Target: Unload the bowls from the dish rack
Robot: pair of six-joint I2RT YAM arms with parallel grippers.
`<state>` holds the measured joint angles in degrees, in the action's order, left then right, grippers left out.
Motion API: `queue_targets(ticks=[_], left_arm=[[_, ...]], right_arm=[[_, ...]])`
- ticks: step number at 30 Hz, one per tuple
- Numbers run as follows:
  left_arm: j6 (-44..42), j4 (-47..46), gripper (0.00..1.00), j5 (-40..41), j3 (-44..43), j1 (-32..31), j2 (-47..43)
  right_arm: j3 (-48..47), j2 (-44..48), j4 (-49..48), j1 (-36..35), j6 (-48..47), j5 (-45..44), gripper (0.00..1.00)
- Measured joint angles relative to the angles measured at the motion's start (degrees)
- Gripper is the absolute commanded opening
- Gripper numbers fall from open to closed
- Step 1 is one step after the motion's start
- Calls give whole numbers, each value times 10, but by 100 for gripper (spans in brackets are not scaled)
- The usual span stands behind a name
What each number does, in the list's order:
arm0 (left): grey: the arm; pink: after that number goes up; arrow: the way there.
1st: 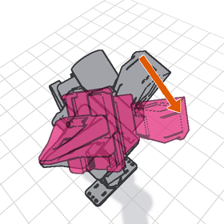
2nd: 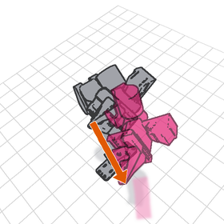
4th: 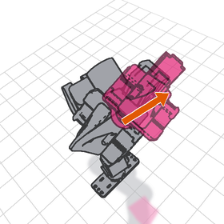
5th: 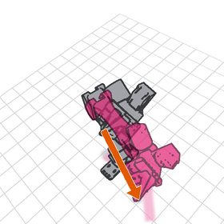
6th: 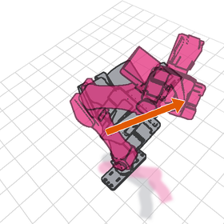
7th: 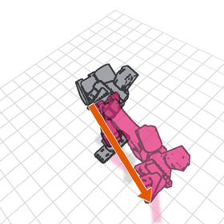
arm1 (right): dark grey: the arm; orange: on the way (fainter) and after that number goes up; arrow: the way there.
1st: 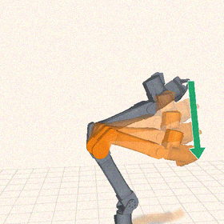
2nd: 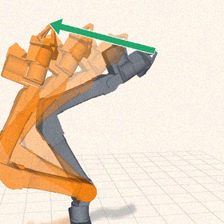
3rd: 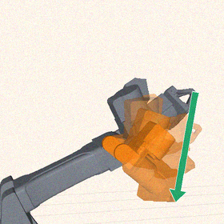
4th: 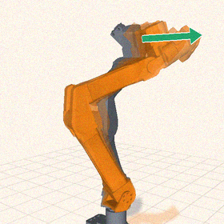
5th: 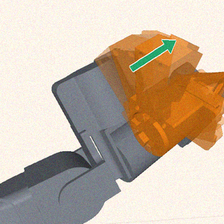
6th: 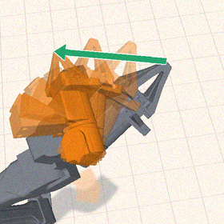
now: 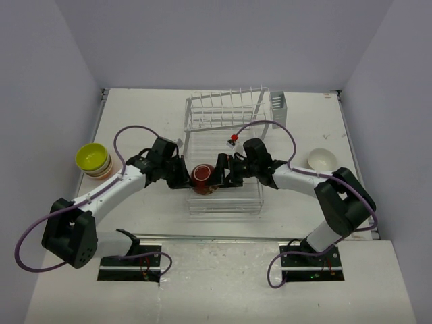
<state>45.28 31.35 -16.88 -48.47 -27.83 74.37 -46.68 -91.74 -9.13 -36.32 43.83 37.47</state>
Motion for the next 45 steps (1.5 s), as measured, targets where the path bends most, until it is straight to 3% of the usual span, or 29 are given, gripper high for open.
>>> queue_targets(ticks=[28, 45], left_arm=[[2, -30, 0, 0, -10, 0, -47], [-1, -57, 0, 0, -82, 0, 64]], right_arm=[[0, 0, -8, 4, 3, 3, 99], [0, -1, -12, 12, 4, 11, 99]])
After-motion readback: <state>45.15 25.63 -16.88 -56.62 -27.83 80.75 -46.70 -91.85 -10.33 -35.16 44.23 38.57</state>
